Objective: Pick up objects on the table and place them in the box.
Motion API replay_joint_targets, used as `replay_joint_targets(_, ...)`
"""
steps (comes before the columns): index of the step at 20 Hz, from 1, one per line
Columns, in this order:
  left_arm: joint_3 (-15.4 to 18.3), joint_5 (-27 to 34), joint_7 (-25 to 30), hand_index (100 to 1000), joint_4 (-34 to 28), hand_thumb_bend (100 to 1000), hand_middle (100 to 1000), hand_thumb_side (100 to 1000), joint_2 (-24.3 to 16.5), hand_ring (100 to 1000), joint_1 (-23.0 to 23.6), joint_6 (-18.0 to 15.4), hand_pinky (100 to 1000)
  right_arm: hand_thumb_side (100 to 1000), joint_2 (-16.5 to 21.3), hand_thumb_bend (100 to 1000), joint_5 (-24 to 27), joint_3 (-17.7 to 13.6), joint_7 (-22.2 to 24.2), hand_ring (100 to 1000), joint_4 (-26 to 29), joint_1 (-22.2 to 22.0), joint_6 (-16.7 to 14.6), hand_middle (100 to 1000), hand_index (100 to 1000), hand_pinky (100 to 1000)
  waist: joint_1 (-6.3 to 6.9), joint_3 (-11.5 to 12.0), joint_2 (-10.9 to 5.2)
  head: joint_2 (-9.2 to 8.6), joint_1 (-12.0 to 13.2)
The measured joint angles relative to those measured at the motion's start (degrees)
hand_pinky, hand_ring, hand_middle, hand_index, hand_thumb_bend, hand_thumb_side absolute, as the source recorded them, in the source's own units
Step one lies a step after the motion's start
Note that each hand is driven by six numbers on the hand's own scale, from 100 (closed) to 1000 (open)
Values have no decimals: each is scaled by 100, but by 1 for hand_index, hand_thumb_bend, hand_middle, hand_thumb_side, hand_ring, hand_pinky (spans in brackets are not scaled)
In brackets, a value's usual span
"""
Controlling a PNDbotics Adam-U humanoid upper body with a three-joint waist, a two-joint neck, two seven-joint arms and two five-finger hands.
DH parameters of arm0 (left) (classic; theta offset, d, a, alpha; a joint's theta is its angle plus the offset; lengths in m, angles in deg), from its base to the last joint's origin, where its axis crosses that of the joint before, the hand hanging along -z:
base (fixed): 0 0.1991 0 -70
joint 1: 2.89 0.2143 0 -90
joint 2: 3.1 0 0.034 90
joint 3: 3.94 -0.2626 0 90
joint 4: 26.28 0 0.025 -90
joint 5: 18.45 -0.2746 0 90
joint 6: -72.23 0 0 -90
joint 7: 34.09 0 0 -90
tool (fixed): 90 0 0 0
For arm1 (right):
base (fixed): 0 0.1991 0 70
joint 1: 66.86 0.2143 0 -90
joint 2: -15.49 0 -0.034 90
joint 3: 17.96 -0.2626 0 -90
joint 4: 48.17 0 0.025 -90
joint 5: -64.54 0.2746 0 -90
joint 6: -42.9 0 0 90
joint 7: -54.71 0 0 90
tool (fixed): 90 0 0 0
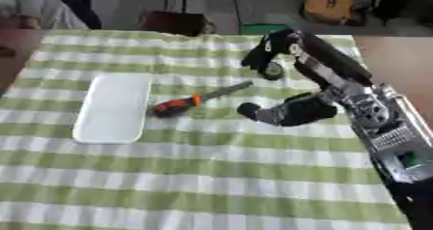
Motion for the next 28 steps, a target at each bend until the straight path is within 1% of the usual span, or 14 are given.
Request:
replay_joint_targets(7, 0, 0, 0, 843, 0, 615, 864, 761, 0, 792, 0, 0, 625, 290, 0, 548, 0, -1, -1, 569, 0, 1, -1, 564, 707, 692, -6, 5, 9, 0, -92)
replay_joint_targets(21, 0, 0, 1, 843, -1, 617, 864, 760, 0, 792, 0, 0, 625, 293, 2, 545, 0, -3, -4, 577, 0, 29, -3, 570, 712, 699, 0, 9, 9, 0, -120)
replay_joint_targets(25, -20, 0, 6, 843, -1, 616, 863, 760, 0, 792, 0, -1, 625, 291, 188, 541, 2, 4, 28, 581, 0, 240, 14, 574, 714, 705, -40, 57, 6, 0, -128)
replay_joint_targets(28, -40, 0, 31, 843, -1, 616, 863, 761, 0, 792, 0, -6, 625, 288, 399, 539, 81, 70, 166, 581, -46, 470, 63, 573, 713, 705, -59, 122, 5, 0, -155)
